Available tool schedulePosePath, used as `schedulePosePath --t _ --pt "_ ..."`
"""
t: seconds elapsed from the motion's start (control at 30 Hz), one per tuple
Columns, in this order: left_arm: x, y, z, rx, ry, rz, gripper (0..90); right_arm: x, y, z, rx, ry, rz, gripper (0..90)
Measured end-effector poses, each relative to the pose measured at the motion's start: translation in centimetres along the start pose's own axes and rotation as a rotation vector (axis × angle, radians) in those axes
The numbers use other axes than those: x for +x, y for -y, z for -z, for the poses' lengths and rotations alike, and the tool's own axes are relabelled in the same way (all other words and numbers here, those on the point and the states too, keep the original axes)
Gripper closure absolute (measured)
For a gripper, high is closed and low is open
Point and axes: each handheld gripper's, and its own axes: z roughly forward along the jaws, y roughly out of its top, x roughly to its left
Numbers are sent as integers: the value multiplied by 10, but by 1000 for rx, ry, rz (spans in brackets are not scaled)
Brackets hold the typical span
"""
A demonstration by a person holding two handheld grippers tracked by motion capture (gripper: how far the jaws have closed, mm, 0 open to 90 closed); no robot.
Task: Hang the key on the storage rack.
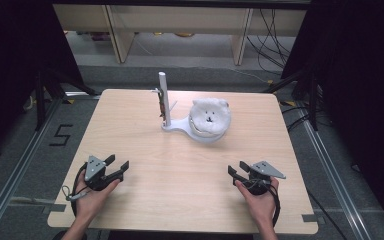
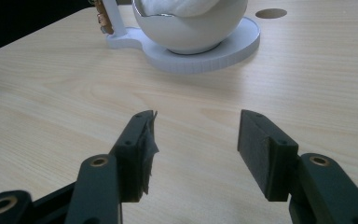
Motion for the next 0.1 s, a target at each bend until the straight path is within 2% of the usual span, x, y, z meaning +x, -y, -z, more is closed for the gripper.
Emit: schedulePosePath --t 0.03,0.1 --pt "0 1 -1 -3 4 3 381 -4 0 -1 -8 0 41 468" --pt "0 1 0 -2 -2 -3 380 -6 1 -1 -14 23 53 464"
